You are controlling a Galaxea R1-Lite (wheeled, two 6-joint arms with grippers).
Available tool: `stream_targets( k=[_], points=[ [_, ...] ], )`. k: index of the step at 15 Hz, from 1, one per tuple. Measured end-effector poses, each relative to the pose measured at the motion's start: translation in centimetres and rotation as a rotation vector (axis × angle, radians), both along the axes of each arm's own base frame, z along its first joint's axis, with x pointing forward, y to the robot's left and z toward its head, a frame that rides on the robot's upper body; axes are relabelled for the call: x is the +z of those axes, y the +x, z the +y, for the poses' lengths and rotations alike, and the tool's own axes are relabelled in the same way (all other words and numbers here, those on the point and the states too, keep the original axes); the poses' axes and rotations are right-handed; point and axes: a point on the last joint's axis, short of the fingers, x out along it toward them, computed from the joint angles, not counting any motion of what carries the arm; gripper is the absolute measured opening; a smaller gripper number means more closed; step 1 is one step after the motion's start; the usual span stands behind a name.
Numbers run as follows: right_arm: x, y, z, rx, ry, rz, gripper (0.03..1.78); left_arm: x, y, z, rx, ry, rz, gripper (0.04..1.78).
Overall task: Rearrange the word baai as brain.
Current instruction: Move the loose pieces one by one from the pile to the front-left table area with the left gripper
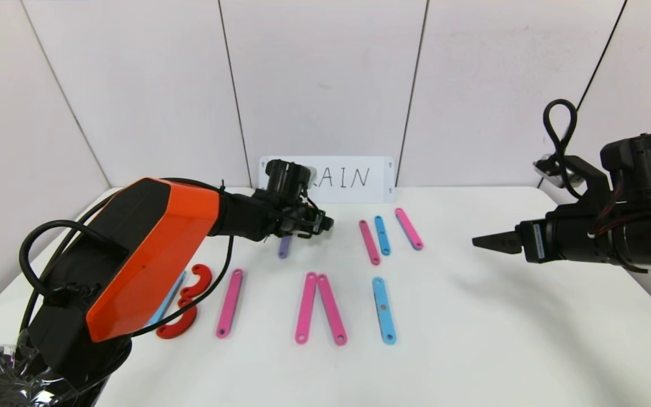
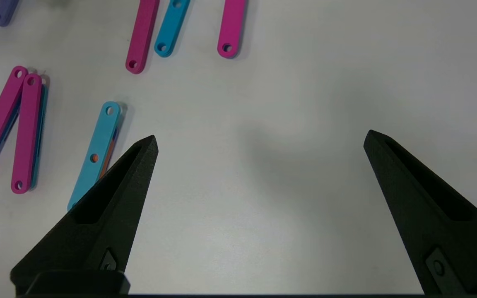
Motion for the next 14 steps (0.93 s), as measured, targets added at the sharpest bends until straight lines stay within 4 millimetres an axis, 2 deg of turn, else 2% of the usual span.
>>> stream_targets(
  k=[3, 7, 9, 10, 14],
  points=[
    [-0.08, -0.04, 0.06, 0.002, -0.002, 0.002, 1.74, -0.41, 0.15, -0.04, 0.001, 0.006, 0.003, 1.38],
    [-0.11, -0.08, 0.21, 0.006, -0.003, 0.003, 1.74, -0.75, 0.33, 0.11, 0.005, 0.008, 0.007, 0.66],
    [-0.10, -0.08, 0.20, 0.005, -0.004, 0.002, 1.74, -0.77, 0.34, 0.13, 0.005, 0.008, 0.007, 0.39],
    [-0.10, -0.08, 0.20, 0.005, -0.004, 0.002, 1.74, -0.77, 0.36, 0.16, 0.006, 0.007, 0.007, 0.32],
    [-0.10, -0.08, 0.21, 0.005, -0.004, 0.002, 1.74, -0.80, 0.35, 0.18, 0.007, 0.007, 0.009, 0.31]
  ],
)
